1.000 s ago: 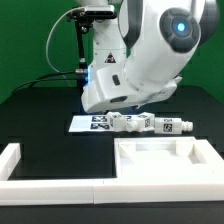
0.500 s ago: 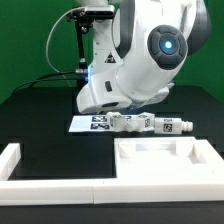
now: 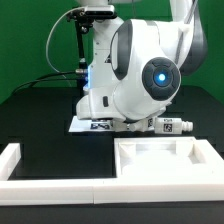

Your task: Assemble one leg

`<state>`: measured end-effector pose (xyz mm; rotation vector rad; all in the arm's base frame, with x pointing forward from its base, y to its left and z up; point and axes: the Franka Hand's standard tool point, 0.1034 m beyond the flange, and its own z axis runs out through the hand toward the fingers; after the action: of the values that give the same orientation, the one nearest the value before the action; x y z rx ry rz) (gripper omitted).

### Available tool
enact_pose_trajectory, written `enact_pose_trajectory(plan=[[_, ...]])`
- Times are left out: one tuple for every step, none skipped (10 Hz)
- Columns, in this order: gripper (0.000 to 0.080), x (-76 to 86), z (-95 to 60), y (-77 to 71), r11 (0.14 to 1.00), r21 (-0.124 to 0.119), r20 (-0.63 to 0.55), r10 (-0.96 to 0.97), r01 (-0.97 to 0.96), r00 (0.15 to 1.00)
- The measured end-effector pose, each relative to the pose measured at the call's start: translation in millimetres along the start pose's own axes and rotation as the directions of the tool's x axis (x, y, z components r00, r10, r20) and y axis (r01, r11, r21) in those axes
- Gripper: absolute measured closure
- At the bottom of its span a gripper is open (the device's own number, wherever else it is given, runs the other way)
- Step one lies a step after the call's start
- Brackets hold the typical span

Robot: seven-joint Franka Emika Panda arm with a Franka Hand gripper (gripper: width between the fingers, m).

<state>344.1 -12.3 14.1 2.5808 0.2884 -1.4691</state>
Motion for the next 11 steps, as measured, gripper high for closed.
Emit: enact_pose_trajectory(plan=[[0.0259,-0.1,0.3,-0.1,1.0,0.0,0.001,0.0,0.0,1.0],[0.0396,-0.1,0.4,-0.1,1.0,0.0,0.001,0.0,0.0,1.0],[0.0396,-0.1,0.4,-0.1,1.0,0.0,0.001,0.0,0.0,1.0],[0.0519,-0.4,0.0,0.0,1.0,0.0,0.001,-0.001,0.001,1.0],[0.0519,-7.5,-12.1,0.7,1.0,0.0,-0.001,-0.018,0.018,1.0],[0.0519,-17.2,-33.6,3.8,0.999,0.004,-0.034,-0.032,0.033,0.999],[0.0519,-28.5,-64.4,8.6,1.0,0.013,-0.067,-0.024,0.025,0.997],[0.0519,-27.6,-96.5,11.4,0.999,0.026,-0.138,-0.023,0.027,0.99],[0.0519,-23.1,-123.3,15.8,0.999,0.021,-0.242,-0.024,0.03,0.97],[0.0519,-19.4,-133.9,17.7,0.999,0.01,-0.352,-0.027,0.033,0.935],[0.0518,-20.6,-127.7,16.1,0.999,0.006,-0.41,-0.029,0.034,0.912]])
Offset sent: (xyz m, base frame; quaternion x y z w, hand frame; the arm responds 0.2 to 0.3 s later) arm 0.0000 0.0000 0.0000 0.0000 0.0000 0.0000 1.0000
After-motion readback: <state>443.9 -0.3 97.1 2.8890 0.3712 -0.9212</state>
